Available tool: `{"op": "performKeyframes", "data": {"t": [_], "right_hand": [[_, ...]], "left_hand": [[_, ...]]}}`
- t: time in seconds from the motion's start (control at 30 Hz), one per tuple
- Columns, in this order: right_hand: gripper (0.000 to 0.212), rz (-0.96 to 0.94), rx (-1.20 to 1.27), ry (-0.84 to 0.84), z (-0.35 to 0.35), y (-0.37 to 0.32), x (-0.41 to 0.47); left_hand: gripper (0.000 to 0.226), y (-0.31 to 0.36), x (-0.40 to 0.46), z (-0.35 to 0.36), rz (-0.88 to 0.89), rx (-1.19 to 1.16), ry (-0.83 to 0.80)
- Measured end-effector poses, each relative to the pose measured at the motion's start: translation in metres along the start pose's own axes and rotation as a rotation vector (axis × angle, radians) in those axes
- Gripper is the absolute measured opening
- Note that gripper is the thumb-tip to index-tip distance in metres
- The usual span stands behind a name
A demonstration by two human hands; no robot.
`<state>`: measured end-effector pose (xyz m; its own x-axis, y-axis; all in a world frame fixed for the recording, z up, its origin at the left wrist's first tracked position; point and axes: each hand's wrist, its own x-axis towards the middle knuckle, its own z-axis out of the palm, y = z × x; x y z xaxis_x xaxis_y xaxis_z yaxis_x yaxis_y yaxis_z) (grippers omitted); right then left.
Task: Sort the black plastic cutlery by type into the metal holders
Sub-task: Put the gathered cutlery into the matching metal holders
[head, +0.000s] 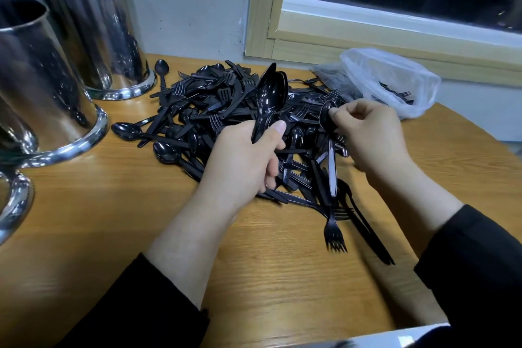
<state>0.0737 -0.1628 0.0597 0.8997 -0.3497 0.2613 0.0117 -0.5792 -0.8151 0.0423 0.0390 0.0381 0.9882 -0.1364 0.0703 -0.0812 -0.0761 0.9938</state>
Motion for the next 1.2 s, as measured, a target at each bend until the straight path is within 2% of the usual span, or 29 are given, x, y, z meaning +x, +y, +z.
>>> {"op": "performKeyframes", "data": {"t": [0.13, 0.3, 0.37, 0.43, 0.5, 0.57, 0.67, 0.77, 0.9, 1.2], "right_hand": [[0.014, -0.012, 0.240, -0.136, -0.008, -0.026, -0.016], [0.013, -0.109, 0.292, -0.193, 0.002, -0.039, -0.022], [0.018, -0.134, 0.186, -0.176, 0.004, -0.032, -0.018], [0.021, -0.131, -0.022, -0.149, 0.004, -0.015, -0.008], [0.026, -0.102, -0.300, -0.215, 0.006, 0.001, -0.001], [0.040, -0.082, -0.499, -0.324, 0.011, 0.014, 0.000], [0.046, -0.085, -0.585, -0.343, 0.020, 0.020, -0.002], [0.038, -0.054, -0.563, -0.313, 0.026, 0.022, 0.001], [0.013, -0.004, -0.512, -0.271, 0.029, 0.024, 0.001], [0.018, 0.051, -0.352, -0.161, 0.017, 0.030, 0.004]], "left_hand": [[0.029, 0.000, 0.000, 0.004, 0.012, -0.006, -0.030], [0.026, 0.004, -0.004, 0.007, -0.057, -0.080, -0.149], [0.029, 0.001, -0.003, 0.004, -0.081, -0.086, -0.107], [0.027, 0.000, 0.000, 0.001, -0.124, -0.088, -0.065], [0.032, 0.000, 0.000, 0.000, -0.137, -0.102, -0.048], [0.037, 0.000, 0.000, 0.002, -0.127, -0.118, -0.008], [0.040, 0.001, -0.001, 0.002, -0.122, -0.121, -0.007], [0.043, 0.001, 0.000, 0.002, -0.122, -0.120, -0.031], [0.044, 0.000, 0.000, 0.002, -0.122, -0.106, -0.016], [0.039, -0.002, 0.000, 0.000, -0.121, -0.075, -0.036]]}}
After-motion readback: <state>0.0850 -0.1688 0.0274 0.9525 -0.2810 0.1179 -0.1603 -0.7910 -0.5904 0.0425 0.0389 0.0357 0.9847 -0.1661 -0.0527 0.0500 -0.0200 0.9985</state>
